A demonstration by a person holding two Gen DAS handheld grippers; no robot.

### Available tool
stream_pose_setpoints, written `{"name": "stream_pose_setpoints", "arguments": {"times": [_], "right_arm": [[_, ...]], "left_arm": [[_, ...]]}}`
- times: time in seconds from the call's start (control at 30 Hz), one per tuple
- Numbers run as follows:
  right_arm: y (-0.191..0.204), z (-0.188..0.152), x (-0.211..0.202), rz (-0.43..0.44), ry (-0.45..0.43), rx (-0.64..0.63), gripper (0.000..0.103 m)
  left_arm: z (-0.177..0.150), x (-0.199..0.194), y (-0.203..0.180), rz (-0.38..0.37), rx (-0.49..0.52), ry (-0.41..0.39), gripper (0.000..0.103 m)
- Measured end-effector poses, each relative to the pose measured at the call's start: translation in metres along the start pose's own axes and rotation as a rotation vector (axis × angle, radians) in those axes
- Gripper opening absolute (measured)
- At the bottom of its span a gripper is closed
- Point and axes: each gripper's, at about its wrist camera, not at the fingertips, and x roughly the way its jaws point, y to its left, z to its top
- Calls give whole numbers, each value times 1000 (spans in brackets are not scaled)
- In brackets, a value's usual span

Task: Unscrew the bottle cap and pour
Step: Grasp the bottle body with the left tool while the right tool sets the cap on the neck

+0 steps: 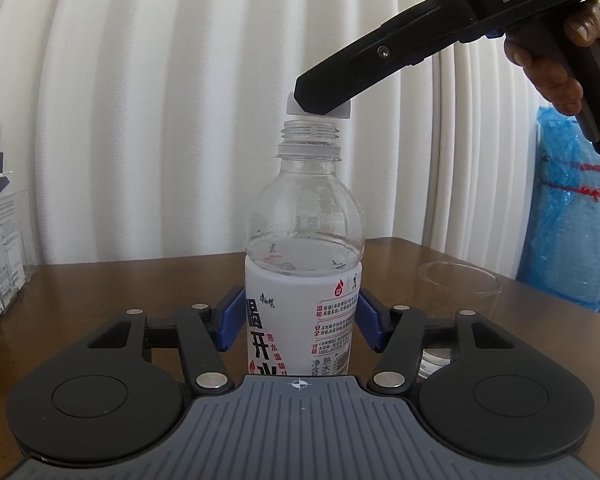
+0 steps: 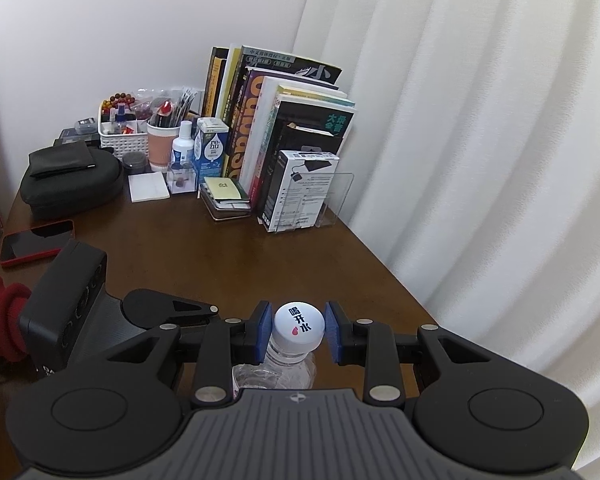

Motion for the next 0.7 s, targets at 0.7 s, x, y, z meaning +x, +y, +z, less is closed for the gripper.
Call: {"name": "stream_pose_setpoints", "arguments": {"times": [0.7], "right_arm": [[-5,-4,6,38,-16,22,32]], "left_arm": [[0,0,-3,11,2,2,58]]}}
